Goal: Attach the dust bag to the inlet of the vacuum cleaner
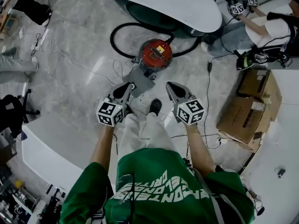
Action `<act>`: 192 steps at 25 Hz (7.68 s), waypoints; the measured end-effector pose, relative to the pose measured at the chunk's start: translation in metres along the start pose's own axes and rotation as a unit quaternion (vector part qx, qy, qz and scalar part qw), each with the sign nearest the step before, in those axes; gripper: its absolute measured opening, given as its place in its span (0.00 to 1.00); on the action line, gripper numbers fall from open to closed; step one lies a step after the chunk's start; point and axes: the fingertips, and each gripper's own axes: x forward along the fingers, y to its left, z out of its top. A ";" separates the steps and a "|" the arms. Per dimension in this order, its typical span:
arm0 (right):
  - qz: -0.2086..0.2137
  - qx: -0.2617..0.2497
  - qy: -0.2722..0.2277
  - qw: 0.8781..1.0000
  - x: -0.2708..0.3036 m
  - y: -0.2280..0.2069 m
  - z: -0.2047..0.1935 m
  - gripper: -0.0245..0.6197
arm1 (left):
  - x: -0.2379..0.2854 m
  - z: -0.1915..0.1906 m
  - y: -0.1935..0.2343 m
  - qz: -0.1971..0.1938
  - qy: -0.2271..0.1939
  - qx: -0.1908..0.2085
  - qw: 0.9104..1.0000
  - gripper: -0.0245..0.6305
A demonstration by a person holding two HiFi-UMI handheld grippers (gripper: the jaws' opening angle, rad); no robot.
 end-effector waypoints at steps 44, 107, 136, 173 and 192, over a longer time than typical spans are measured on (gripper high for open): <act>0.105 -0.001 0.020 0.994 0.441 -0.174 -0.616 0.05 | 0.213 -0.641 0.344 -0.020 0.038 0.004 0.999 0.04; -0.020 -0.221 0.026 0.975 0.482 -0.153 -0.688 0.24 | 0.308 -0.700 0.307 -0.132 0.041 0.067 0.988 0.04; 0.036 -0.189 -0.023 0.981 0.442 -0.168 -0.638 0.06 | 0.343 -0.563 0.303 -0.126 0.028 0.238 0.963 0.04; 0.203 -0.211 -0.107 0.950 0.333 -0.160 -0.556 0.06 | 0.303 -0.551 0.202 -0.368 0.107 0.304 0.872 0.07; 0.132 -0.180 -0.157 0.962 0.329 -0.150 -0.501 0.06 | 0.279 -0.501 0.195 -0.390 0.045 0.304 0.868 0.06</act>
